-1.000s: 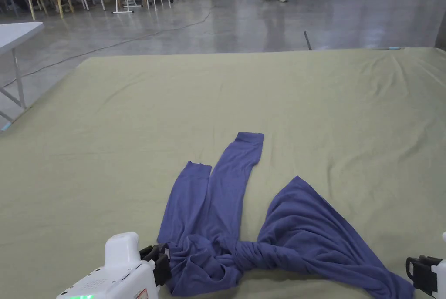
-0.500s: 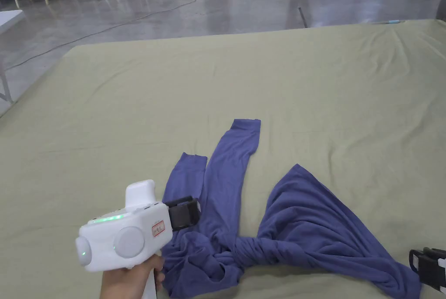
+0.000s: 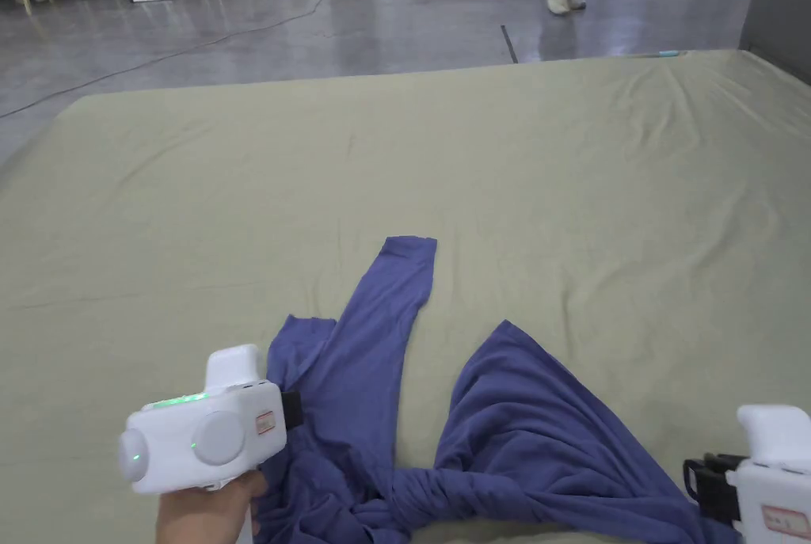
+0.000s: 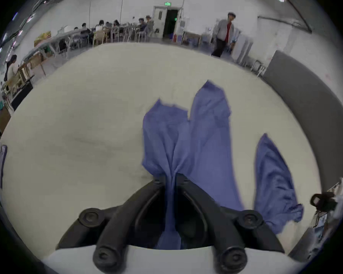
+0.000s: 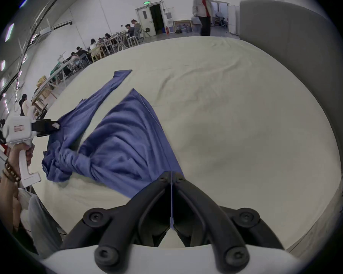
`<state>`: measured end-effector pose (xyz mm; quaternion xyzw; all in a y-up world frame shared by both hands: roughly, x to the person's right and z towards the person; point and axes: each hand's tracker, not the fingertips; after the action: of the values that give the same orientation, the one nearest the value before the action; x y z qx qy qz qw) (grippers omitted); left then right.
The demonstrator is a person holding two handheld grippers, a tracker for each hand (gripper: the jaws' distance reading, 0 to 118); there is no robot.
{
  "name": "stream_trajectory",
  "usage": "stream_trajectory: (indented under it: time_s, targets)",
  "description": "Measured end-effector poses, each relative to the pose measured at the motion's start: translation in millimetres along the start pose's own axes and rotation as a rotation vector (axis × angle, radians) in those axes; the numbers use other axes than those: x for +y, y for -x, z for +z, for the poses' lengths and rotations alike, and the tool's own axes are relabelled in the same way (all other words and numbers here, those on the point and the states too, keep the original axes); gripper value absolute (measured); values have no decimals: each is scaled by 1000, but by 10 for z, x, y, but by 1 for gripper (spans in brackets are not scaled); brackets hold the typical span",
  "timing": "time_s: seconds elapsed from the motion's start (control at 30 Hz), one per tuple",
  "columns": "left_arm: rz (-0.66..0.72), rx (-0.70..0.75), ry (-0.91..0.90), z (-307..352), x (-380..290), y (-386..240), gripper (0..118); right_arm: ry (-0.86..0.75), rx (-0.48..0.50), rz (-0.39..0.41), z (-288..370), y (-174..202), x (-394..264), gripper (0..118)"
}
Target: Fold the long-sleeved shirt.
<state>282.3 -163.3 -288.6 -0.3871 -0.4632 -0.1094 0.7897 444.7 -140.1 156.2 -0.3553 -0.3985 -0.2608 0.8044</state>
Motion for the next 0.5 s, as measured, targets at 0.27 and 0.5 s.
stream_trajectory:
  time_s: [0.27, 0.5]
  targets:
    - [40, -68, -90, 553, -82, 73, 5, 5, 65, 132, -853, 426, 1117, 4]
    - [57, -66, -80, 522, -104, 114, 5, 198, -22, 273, -1933, 885, 1642, 106]
